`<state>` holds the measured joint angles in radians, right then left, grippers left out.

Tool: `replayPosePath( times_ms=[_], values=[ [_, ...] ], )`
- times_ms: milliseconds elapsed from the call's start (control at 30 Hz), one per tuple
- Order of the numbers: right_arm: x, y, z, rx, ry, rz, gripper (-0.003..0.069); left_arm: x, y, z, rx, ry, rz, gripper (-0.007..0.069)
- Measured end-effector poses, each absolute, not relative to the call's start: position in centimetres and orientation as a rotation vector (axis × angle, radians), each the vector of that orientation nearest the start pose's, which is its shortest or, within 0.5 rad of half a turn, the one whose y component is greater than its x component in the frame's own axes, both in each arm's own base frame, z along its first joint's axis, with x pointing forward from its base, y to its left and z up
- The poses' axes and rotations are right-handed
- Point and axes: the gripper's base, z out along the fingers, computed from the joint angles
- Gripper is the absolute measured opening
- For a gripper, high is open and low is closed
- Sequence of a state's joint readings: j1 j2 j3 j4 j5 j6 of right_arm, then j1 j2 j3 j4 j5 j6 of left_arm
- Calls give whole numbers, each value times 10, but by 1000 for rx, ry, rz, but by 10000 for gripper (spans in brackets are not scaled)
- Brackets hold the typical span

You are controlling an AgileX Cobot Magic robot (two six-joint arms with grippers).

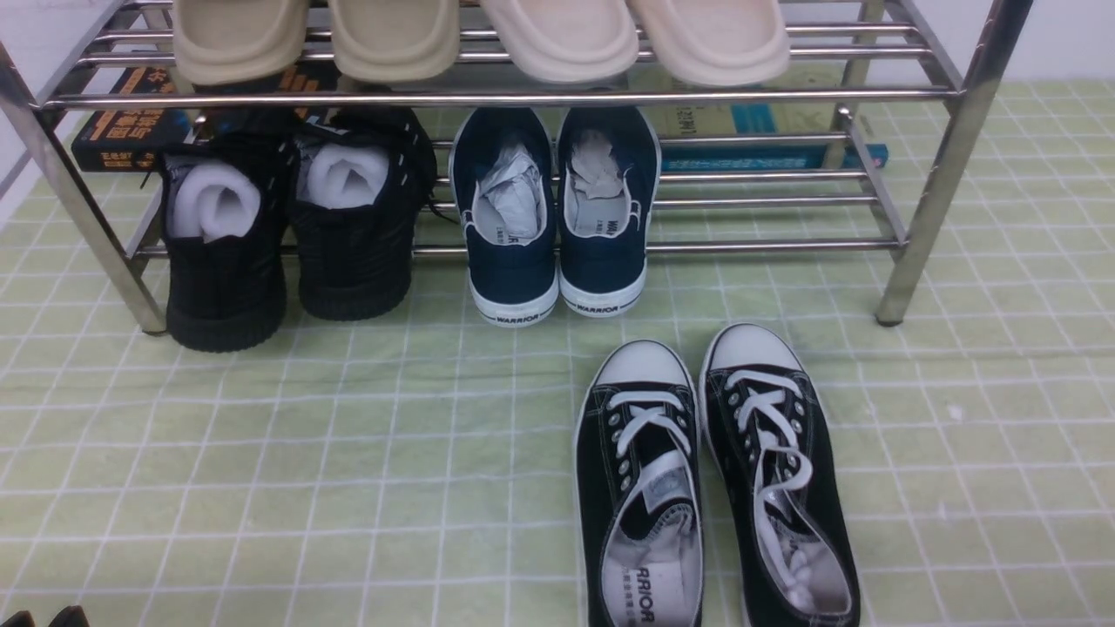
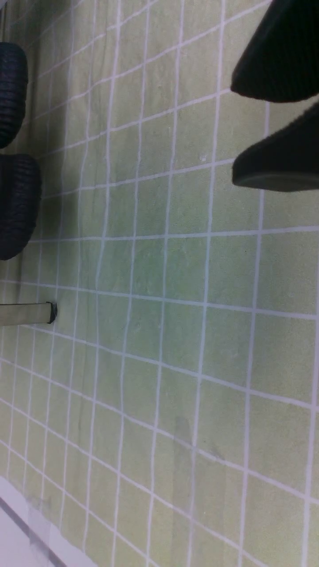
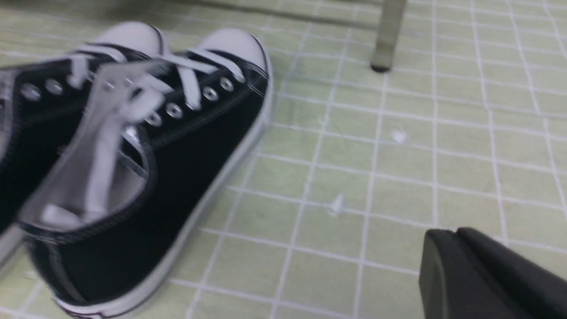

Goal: Take the shoes off the shelf with your hand from the green coffee tablecloth.

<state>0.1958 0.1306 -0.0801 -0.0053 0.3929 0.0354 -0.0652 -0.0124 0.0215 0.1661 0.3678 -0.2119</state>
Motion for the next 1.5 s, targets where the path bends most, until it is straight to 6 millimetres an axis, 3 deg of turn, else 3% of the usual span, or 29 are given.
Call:
replayPosePath(
  times_ms=[233, 567, 1500],
  values=[
    [52, 5, 175, -27, 1881, 93, 50, 53, 2, 174, -34, 1855, -30, 242],
    [52, 0, 175, 81, 1864, 53, 60, 53, 2, 174, -34, 1855, -30, 242],
    [52, 0, 174, 86, 1875, 50, 101, 53, 2, 174, -34, 1855, -30, 242]
  ],
)
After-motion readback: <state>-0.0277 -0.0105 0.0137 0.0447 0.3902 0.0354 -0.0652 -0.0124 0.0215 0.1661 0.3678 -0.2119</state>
